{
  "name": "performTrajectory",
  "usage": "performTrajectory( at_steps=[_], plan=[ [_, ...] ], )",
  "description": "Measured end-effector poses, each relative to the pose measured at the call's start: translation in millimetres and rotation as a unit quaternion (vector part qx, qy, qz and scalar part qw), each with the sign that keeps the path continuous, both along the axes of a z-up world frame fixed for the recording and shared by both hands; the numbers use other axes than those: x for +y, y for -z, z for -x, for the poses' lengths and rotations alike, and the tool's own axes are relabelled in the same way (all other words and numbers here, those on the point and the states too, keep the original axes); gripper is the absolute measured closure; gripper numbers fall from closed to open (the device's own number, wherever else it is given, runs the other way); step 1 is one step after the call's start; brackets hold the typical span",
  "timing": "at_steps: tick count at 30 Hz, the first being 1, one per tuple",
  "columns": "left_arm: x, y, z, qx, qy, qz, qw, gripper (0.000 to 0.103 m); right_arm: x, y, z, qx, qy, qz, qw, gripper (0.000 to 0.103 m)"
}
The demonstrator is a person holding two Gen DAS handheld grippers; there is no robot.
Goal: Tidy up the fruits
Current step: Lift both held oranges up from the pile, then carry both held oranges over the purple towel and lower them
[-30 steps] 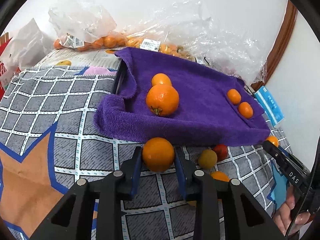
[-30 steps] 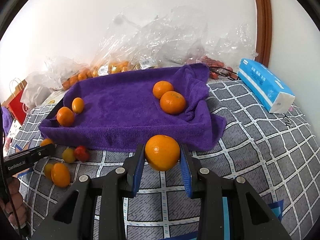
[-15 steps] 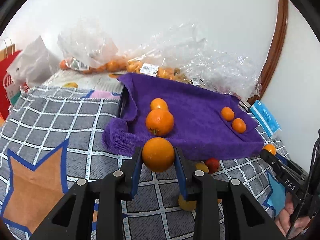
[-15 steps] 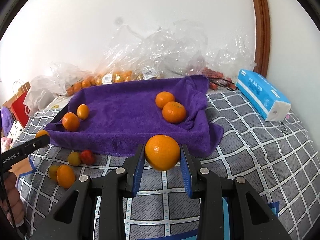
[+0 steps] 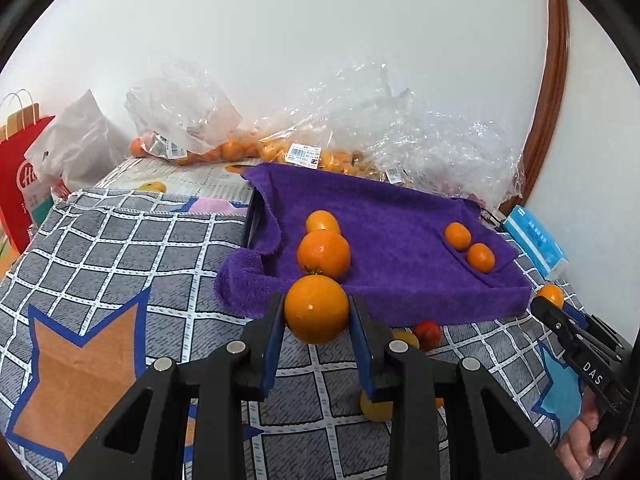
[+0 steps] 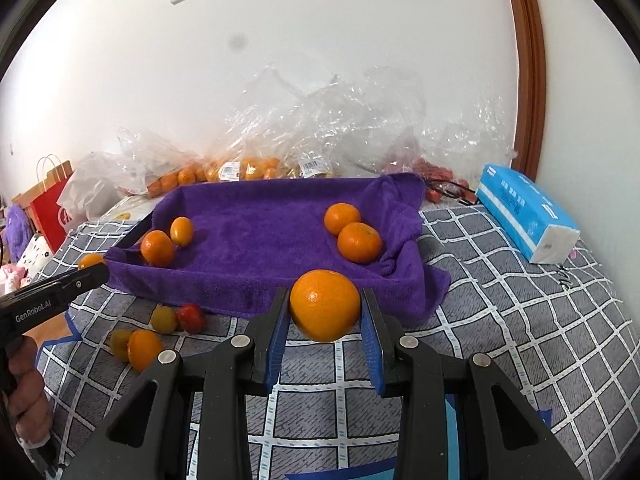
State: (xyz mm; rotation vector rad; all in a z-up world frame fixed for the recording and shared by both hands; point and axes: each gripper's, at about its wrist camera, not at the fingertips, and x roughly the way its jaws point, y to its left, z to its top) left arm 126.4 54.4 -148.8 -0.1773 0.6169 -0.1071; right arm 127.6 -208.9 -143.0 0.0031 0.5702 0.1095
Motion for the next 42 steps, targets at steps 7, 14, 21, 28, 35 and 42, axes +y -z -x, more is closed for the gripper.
performTrajectory(
  at_steps=[7,14,21,28,35,42],
  plan=[
    [8.6,2.0,8.9,0.020,-0.009,0.012,0.9997,0.073,0.6,-1.5,-0.5,0.002,-0.004,-0.001,1.000,0.069],
    [8.0,-24.0,19.3,0.002,0.000,0.008,1.0000,0.073,8.1,-24.0,5.7,0.000,-0.021,0.001,1.000,0.069],
    [-1.3,-68.7,7.8,-0.047,0.006,0.004,0.9989,0.073,17.1,-67.9,-9.6,-0.031,-0.040,0.002,0.999,0.069],
    [-5.7,-81.4,-27.3,-0.058,-0.003,0.027,0.9979,0.073,20.9,-88.7,-43.2,-0.048,-0.040,-0.016,0.998,0.069],
    [-16.7,-51.9,-68.0,-0.033,-0.008,0.042,0.9985,0.073,11.7,-62.3,-75.5,-0.030,-0.036,-0.040,0.998,0.069],
    [-13.2,-24.5,-79.4,-0.005,-0.003,0.062,0.9981,0.073,-4.1,-24.3,-97.1,0.021,-0.006,-0.034,0.999,0.069]
  ],
)
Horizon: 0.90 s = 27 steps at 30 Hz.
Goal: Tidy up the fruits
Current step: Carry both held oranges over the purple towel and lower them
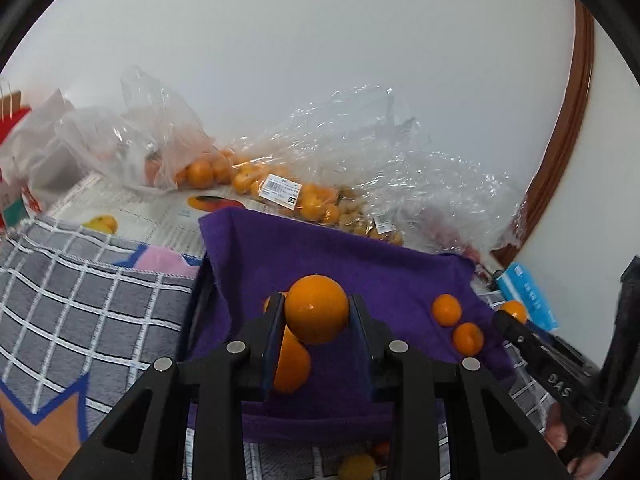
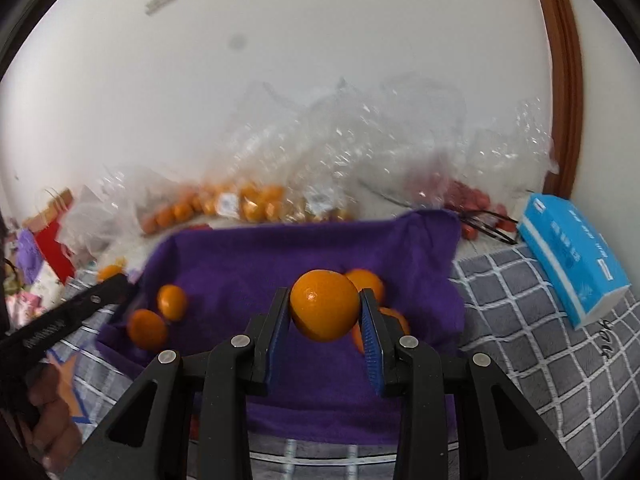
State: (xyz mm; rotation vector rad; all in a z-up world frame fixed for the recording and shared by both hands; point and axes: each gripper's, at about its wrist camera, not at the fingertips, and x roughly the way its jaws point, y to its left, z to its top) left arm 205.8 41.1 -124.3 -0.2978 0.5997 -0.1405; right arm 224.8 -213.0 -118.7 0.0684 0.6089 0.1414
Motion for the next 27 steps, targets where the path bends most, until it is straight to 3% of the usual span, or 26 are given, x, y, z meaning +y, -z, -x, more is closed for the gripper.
performTrajectory(
  at_steps=[7,10,27],
  plan=[
    [-1.4,10.8,-7.8,0.016,0.003,-0.013,0.9998,0.073,-11.6,10.2,-6.1,0.020,0.013,-0.016,1.000,0.069],
    [2.8,12.6,-10.0,0.019,0.006,0.000,0.9998,0.073,-8.2,15.4,-6.7,0.034,0.000,-0.017,0.999,0.069],
    [2.4,23.5,-16.2,0.035,0.016,0.004,0.9993,0.073,21.6,41.5,-12.2,0.073,-0.031,0.050,0.996,0.069]
  ],
)
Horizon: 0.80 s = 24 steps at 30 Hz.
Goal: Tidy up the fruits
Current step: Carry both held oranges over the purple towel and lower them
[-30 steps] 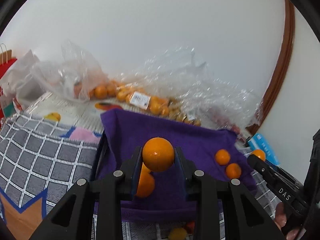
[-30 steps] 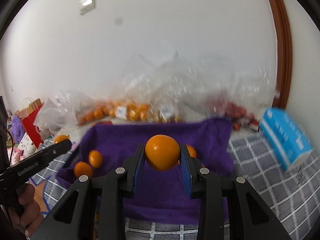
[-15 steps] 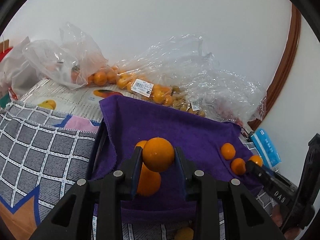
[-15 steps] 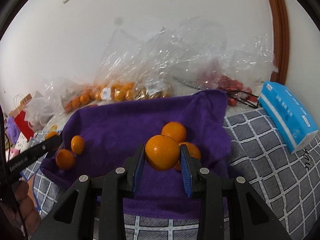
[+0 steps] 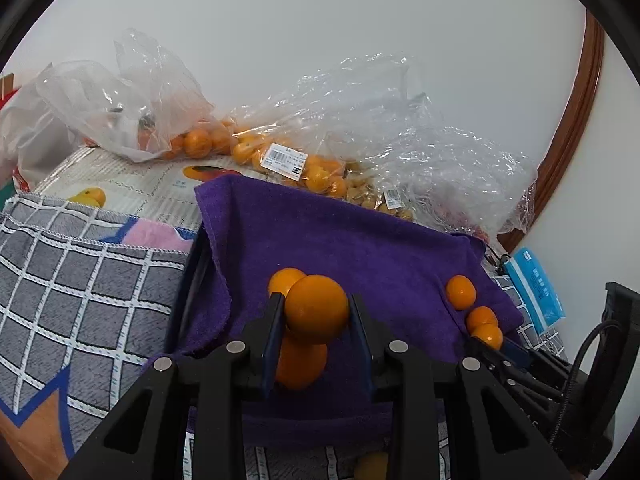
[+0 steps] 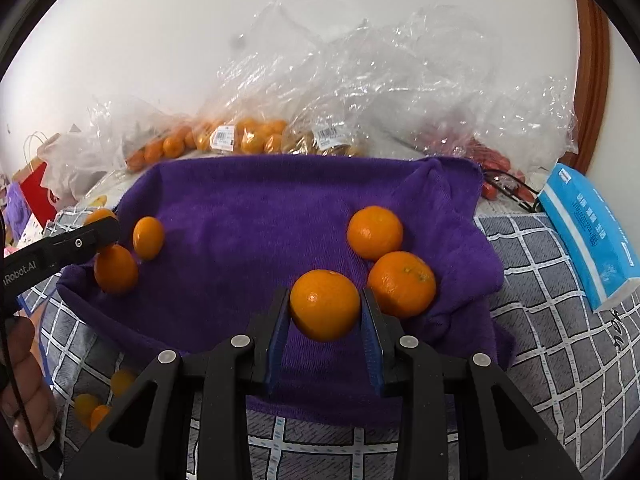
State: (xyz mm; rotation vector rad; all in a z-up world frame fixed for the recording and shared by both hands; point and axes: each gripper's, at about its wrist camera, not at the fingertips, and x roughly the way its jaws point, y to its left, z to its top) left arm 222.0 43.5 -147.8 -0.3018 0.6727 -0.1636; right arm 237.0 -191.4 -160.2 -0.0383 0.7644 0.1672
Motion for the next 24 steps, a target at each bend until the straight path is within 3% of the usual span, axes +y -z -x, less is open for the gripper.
performTrajectory(
  at_steps=[16,24],
  plan=[
    [-23.8,-2.8,9.2,-0.024,0.027,-0.057,0.9977,0.073,-10.2,9.3,-9.5,0.031,0.013,-0.021,0.999,0.069],
    [-26.2,-2.7,9.8,-0.020,0.044,-0.047,0.9977,0.073,-9.9,6.8,-8.3,0.026,0.013,-0.018,0.999,0.068]
  ],
)
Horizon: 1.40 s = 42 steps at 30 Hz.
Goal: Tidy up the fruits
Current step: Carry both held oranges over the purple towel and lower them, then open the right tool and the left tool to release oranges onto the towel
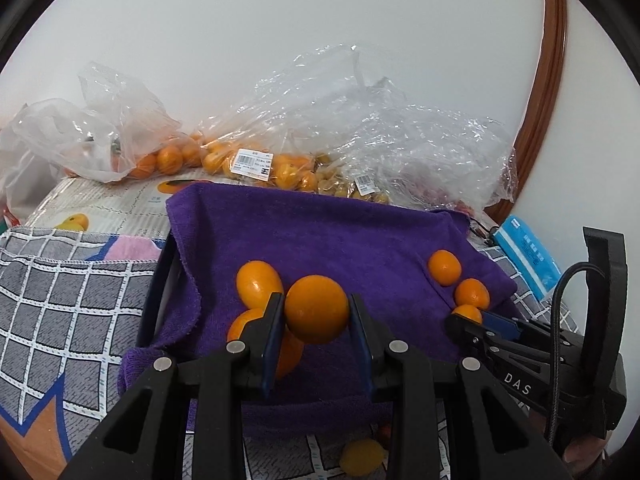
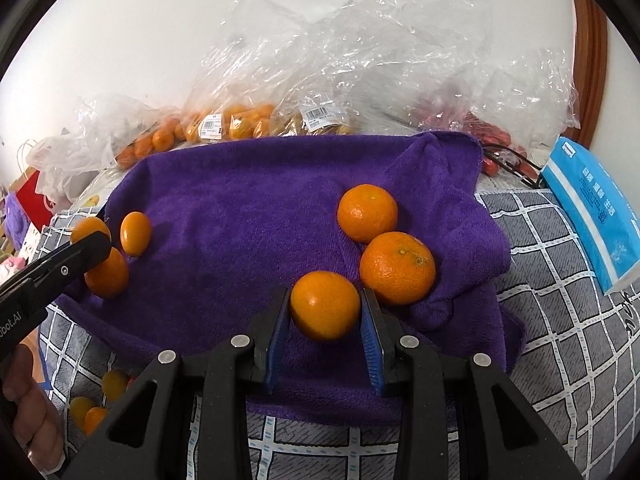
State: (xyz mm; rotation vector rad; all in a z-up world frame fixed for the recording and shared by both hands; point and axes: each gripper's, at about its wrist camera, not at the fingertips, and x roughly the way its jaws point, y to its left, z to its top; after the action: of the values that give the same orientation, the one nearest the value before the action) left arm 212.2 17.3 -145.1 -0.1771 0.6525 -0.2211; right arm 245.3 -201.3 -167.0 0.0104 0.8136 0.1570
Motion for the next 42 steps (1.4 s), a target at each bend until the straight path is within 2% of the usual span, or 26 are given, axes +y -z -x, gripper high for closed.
performTrajectory(
  at_steps=[7,12,15,26,35,42],
  plan=[
    [-1.7,-0.8,0.3,0.005,0.012,0.009,0.9999,0.073,2.7,-2.8,2.5,-0.006,0.003,0.005,1.000,0.064],
    [-5.0,-0.2,1.6,0.003,0.015,0.002,0.9999,0.072,4.8,-4.2,4.0,-0.014,0.001,0.011,1.000,0.058],
    [-4.9,-0.3,1.8,0.001,0.015,0.001,0.9999,0.069,5.4,-4.3,4.4,-0.012,-0.001,0.010,1.000,0.055],
    [0.2,-5.6,5.6,-0.010,0.002,0.002,0.9999,0.060,6.4,-9.4,8.8,-0.032,0.001,0.017,0.999,0.052],
    [9.7,-12.7,8.2,-0.024,-0.017,0.013,0.9995,0.055,-6.5,-18.6,12.2,-0.059,0.026,-0.011,0.998,0.051],
    [20.4,-15.1,7.1,-0.024,-0.036,0.029,0.9986,0.054,-13.4,-18.0,12.5,-0.063,0.038,-0.030,0.997,0.051]
  ],
)
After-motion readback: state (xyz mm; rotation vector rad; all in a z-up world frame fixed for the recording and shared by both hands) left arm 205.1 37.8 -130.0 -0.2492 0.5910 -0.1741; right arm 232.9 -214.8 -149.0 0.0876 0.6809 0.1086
